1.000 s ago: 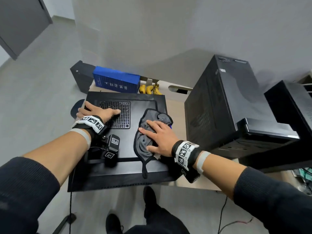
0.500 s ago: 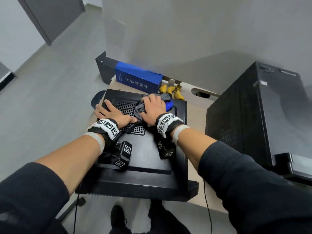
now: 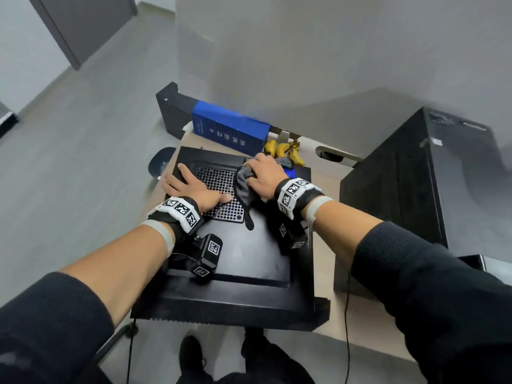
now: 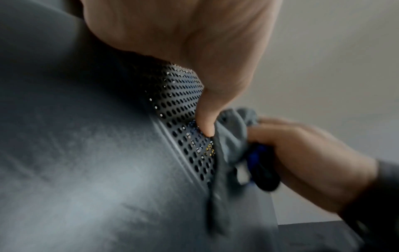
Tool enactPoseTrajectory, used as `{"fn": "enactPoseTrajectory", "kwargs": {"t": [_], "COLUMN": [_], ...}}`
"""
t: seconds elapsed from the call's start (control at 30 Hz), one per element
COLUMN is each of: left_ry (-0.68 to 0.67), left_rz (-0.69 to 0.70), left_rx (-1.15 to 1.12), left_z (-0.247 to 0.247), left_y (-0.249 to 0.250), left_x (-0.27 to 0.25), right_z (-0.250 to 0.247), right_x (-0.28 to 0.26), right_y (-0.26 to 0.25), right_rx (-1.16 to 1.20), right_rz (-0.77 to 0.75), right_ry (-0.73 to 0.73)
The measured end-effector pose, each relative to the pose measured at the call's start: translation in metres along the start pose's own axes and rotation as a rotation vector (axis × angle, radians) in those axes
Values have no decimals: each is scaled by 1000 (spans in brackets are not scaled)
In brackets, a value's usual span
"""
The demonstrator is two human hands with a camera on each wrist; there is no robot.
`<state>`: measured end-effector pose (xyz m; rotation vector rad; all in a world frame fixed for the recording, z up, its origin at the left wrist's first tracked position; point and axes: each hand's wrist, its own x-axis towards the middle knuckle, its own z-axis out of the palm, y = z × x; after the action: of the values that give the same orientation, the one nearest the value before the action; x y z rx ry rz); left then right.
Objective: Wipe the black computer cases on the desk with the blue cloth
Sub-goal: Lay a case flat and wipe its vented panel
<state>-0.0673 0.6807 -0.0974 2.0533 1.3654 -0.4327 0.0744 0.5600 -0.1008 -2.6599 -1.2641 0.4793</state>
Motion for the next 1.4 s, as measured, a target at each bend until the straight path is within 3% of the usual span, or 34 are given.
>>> {"fn": "enactPoseTrajectory", "kwargs": {"t": [0.2,0.4,0.53,0.7,0.83,1.07,1.4], "left_ry": [54,64,123,52,57,118,182], "left_rz": [23,41,21,12,15,-16,-11], "left_rx": [-22,4,-55,-81,-85,-152,-222], "left_z": [6,8,7,4,5,3,15], "left_y": [-9,-11,-4,-6,-6,-15,-20], "left_x": [15,18,8,6,4,5,10], "right_z": [7,6,-4,-27,-31,-2,17], "right_x": [78,79,39,-18,-39,-21,71], "right_y": [-85,-90,-37,44,62,9,-105], "right_rx": [-39,-31,97,154,198,81,28], "right_rz": [-264,-359,-202,18,160,-13,-419], "right_ry": [-210,-241,-125,-45,18,-26,-202]}}
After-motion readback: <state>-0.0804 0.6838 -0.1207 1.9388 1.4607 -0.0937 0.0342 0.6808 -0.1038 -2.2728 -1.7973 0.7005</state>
